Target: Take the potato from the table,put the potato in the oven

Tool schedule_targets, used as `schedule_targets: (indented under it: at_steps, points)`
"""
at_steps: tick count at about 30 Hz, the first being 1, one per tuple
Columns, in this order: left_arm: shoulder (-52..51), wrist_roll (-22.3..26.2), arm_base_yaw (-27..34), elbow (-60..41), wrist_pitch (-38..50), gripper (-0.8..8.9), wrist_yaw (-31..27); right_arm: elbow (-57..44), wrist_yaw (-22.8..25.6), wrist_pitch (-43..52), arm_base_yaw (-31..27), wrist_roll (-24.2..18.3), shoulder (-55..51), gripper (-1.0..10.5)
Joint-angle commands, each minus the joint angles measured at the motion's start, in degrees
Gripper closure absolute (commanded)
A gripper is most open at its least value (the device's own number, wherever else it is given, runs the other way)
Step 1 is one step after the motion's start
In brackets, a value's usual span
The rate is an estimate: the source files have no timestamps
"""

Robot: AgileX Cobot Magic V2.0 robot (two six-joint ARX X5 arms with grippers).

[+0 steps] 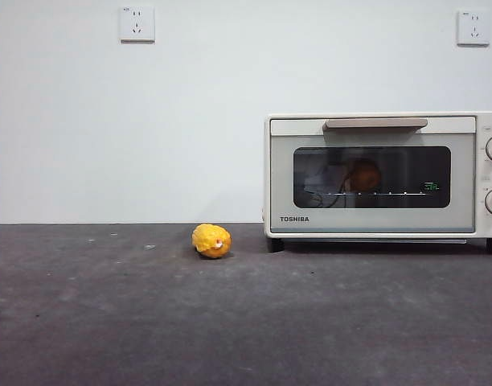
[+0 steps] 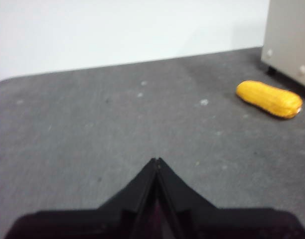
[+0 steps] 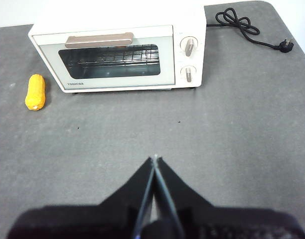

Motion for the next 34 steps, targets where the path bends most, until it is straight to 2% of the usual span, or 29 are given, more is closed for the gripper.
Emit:
schedule_targets:
  at_steps: [1,4,34]
  points:
    - [-1.64,-2.99,0.02,-1.11,-2.71,8.17,-2.75,0.0,0.02,-1.18,0.04,0.59,0.07,9.5]
    - [-2.34,-3.98,0.02,-1.11,-2.73,8.17,-4.68,0.0,0.02,-1.18,0.04,0.59,0.07,9.5]
    - [-1.64,-3.96,-0.87,-1.09,-2.58,8.17,-4.37,0.0,0.02,-1.18,0.04,0.59,0.07,9.5]
